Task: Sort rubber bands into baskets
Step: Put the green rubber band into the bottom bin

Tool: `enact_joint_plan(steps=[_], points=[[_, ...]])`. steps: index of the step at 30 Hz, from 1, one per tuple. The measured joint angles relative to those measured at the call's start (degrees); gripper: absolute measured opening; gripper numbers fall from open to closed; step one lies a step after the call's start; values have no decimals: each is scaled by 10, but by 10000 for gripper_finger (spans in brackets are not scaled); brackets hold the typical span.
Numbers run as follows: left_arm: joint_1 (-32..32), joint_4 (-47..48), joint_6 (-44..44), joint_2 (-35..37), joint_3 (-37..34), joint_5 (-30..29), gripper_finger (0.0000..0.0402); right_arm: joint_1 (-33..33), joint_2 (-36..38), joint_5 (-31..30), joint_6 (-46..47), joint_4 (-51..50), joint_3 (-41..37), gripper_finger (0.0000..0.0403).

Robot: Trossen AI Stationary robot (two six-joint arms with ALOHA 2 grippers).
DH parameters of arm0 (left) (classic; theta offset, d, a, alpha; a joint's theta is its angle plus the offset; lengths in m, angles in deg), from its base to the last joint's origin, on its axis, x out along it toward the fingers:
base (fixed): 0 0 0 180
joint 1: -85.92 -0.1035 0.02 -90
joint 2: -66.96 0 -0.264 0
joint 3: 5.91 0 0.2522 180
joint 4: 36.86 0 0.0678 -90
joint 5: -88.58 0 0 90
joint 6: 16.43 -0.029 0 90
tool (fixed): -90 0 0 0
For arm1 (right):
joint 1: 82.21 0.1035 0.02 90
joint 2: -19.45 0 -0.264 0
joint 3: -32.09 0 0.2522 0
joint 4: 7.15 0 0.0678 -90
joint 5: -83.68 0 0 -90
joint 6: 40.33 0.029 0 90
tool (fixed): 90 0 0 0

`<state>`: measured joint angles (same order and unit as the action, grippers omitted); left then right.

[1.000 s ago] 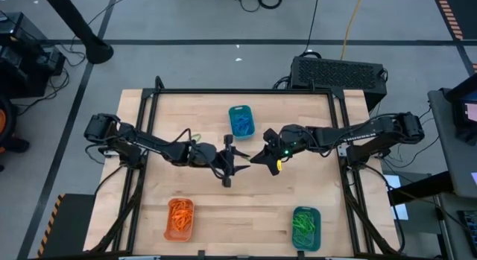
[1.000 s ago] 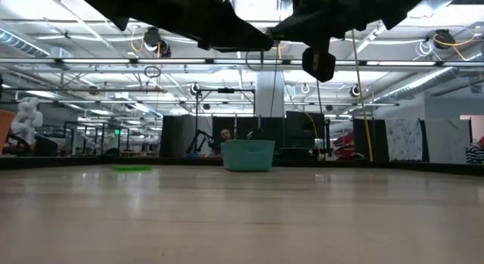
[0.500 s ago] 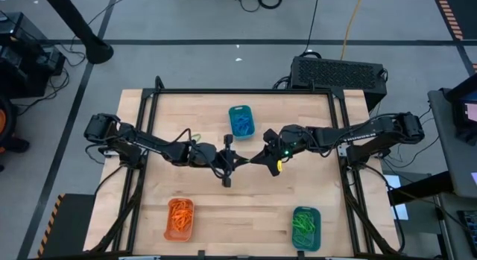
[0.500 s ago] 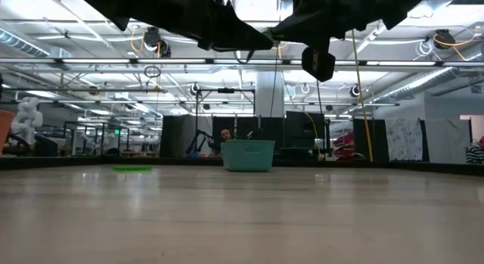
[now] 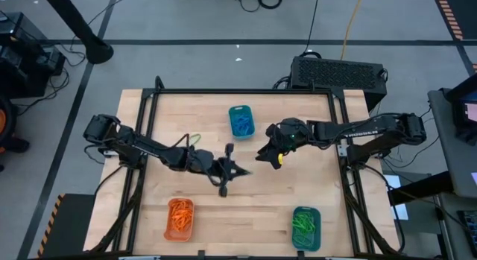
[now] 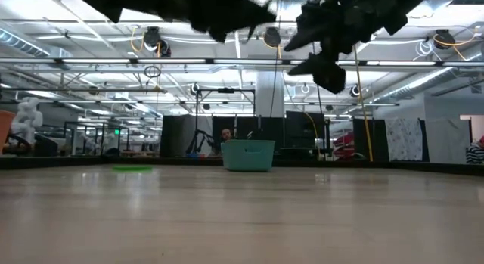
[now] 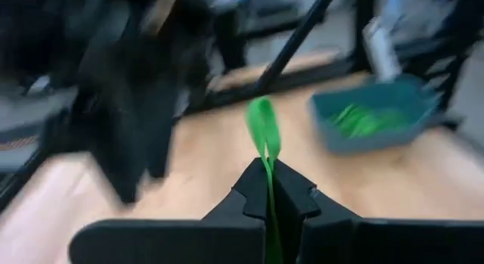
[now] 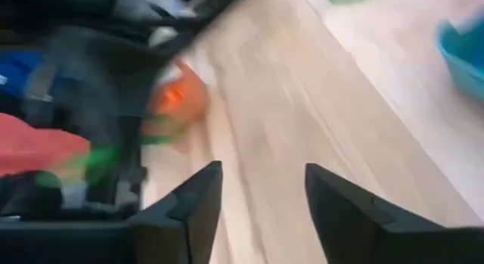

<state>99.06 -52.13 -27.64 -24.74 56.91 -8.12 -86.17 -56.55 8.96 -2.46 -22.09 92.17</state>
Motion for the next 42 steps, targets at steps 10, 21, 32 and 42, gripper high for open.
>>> enact_joint_plan(steps=[10,21,32,42], points=[[91,-139,19,-188,119,21,1,-6,18,-4,20,-143,0,198],[86,-1,4,-427,466,68,0,-6,66,-73,16,-326,0,198],[70,95,19,-591,747,134,0,-6,92,-127,6,-384,0,198],[55,129,19,-648,819,155,13,-6,93,-125,6,-385,0,199]])
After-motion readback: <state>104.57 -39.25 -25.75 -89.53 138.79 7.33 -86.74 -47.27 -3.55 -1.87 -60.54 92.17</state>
